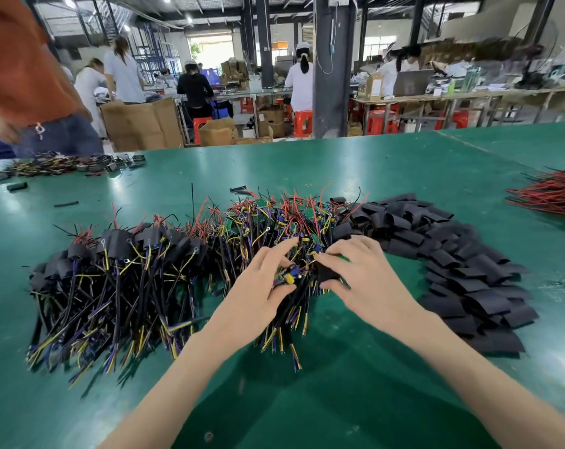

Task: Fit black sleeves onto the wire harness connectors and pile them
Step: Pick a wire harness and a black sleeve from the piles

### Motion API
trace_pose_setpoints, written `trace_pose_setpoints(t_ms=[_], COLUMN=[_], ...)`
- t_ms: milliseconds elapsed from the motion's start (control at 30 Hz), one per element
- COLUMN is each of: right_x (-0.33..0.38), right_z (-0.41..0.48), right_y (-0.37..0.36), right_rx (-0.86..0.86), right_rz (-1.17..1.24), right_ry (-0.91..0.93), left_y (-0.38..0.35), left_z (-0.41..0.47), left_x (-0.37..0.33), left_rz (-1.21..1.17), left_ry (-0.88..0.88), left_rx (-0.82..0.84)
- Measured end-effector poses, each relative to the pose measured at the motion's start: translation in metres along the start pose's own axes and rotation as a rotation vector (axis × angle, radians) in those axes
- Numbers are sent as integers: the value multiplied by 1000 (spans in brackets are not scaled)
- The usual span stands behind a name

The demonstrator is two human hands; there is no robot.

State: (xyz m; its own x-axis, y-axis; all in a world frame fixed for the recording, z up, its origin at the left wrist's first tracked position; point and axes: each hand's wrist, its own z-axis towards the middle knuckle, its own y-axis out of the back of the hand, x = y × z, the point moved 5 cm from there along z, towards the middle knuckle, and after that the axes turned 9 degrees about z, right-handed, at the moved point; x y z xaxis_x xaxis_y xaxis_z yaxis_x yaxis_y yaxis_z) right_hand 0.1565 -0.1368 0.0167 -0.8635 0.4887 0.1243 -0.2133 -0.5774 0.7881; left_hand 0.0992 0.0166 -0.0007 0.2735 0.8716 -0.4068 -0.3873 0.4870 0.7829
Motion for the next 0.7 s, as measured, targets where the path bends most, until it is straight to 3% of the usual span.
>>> trace_pose_setpoints(t_ms=[300, 700], right_x=[5, 5], right_z=[-2, -1], right_y=[-8, -9], right_rx=[78, 175], right_rz=[182, 264], right_ry=[-115, -36], left_y=[-1, -2], left_z=[-2, -1], left_x=[-2, -2], left_rz=[-119, -97], left_ry=[57, 47], left_rx=[-48, -57])
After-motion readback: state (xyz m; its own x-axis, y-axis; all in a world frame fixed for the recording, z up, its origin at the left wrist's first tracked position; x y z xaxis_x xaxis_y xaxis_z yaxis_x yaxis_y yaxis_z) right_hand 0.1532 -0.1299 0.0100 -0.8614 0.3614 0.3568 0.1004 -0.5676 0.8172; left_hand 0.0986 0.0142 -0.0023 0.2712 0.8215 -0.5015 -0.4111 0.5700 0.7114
